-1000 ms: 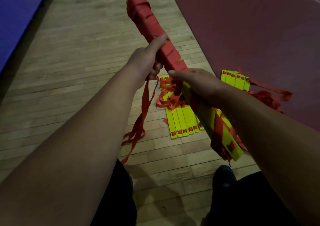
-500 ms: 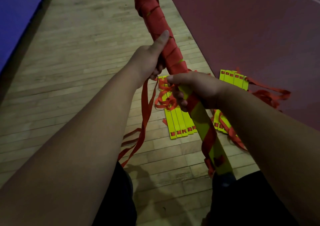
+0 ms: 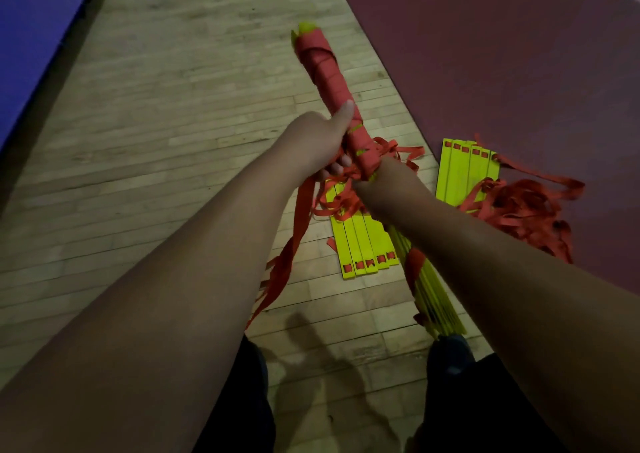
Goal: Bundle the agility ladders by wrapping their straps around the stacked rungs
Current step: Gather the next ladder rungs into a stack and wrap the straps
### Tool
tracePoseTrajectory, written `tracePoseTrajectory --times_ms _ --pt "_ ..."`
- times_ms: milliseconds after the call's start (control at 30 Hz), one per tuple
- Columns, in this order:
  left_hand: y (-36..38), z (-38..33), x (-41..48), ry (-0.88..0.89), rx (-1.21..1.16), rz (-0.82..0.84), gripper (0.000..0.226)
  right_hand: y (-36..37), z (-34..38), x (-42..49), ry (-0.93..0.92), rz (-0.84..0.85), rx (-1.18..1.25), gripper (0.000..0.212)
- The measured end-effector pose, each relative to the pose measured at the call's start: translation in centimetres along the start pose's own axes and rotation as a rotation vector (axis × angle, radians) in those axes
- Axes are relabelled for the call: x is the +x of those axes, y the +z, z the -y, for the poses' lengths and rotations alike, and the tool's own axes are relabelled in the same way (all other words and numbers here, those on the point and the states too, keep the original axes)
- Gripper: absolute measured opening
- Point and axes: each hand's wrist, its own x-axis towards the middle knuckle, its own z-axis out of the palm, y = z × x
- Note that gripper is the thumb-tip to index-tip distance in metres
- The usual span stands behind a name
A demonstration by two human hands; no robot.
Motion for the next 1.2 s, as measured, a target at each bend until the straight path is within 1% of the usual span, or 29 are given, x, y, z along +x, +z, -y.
tracePoseTrajectory --times_ms 67,133,167,233,267,333,367,400,467,500,533,600,633,700,733,800,900,967,1067,1133,1200 --pt "0.8 0.2 0.0 -0.039 0.015 -0.029 0.069 0.5 0.0 -0.3 0.018 -0.001 -0.07 0.043" --pt "1.1 0.4 0.2 -0.069 0.029 -0.074 0.067 0.4 0.4 -0.8 -0.001 0.059 -0.105 0.061" --pt "1.0 0.6 0.4 -0.065 0.038 -0.086 0.068 0.2 0.7 -0.8 -0.01 0.094 -0.084 0.067" --pt "0.4 0.7 0.7 -0.042 0.024 -0.103 0.068 -0.6 1.4 -0.5 -0.003 0.178 -0.011 0.072" --pt "-0.1 0.8 0.9 -0.031 -0.007 -0.108 0.068 -1.1 1.8 -0.6 0.004 0.217 0.038 0.075" --pt "-1.0 1.0 1.2 -0.016 -0.116 -0.086 0.069 -2.2 2.0 -0.4 0.003 0.246 0.171 0.086" --pt "-1.5 1.1 1.3 -0.01 -0.193 -0.061 0.069 -2.9 2.0 -0.4 -0.001 0.266 0.247 0.084" --pt "-2.0 1.1 1.2 0.001 -0.278 -0.026 0.068 -3.6 2.0 -0.5 -0.011 0.322 0.325 0.074" --pt "-2.7 1.0 1.2 0.046 -0.439 0.052 0.064 -4.8 2.0 -0.8 -0.002 0.531 0.502 0.058" --pt "-2.9 0.9 1.3 0.075 -0.498 0.087 0.062 -5.3 1.9 -1.2 -0.002 0.641 0.593 0.055" --pt "-3.0 0.8 1.3 0.105 -0.535 0.108 0.061 -5.5 1.9 -1.5 -0.003 0.714 0.68 0.054" --pt "-3.1 0.6 1.1 0.143 -0.523 0.112 0.062 -5.7 1.9 -1.8 0.001 0.757 0.795 0.055" --pt "-3.1 0.5 1.1 0.154 -0.487 0.101 0.064 -5.6 2.1 -1.9 -0.014 0.76 0.795 0.049" --pt "-3.4 0.4 0.9 0.173 -0.388 0.058 0.067 -5.1 2.1 -1.7 -0.056 0.754 0.768 0.02" --pt "-3.6 0.4 0.7 0.17 -0.333 0.038 0.068 -4.9 1.9 -1.5 -0.064 0.727 0.748 0.016" --pt "-3.8 0.4 0.5 0.148 -0.254 0.026 0.068 -4.8 1.8 -1.1 -0.055 0.629 0.7 0.016" --pt "-3.4 0.5 0.6 0.12 -0.165 -0.013 0.067 -4.2 1.3 -0.8 -0.032 0.44 0.567 0.032" --pt "-2.8 0.4 0.8 0.085 -0.124 -0.055 0.064 -3.2 1.2 -0.6 -0.049 0.297 0.451 0.034" --pt "-1.8 0.3 1.1 0.025 -0.083 -0.068 0.062 -2.1 1.1 -0.6 -0.133 0.075 0.096 0.036" --pt "-1.0 0.5 1.5 -0.044 -0.134 -0.05 0.061 -1.8 0.9 -0.7 -0.156 0.028 -0.056 0.04" --pt "-0.5 0.6 1.8 -0.137 -0.211 -0.041 0.061 -1.5 0.7 -0.8 -0.165 0.046 -0.097 0.042"
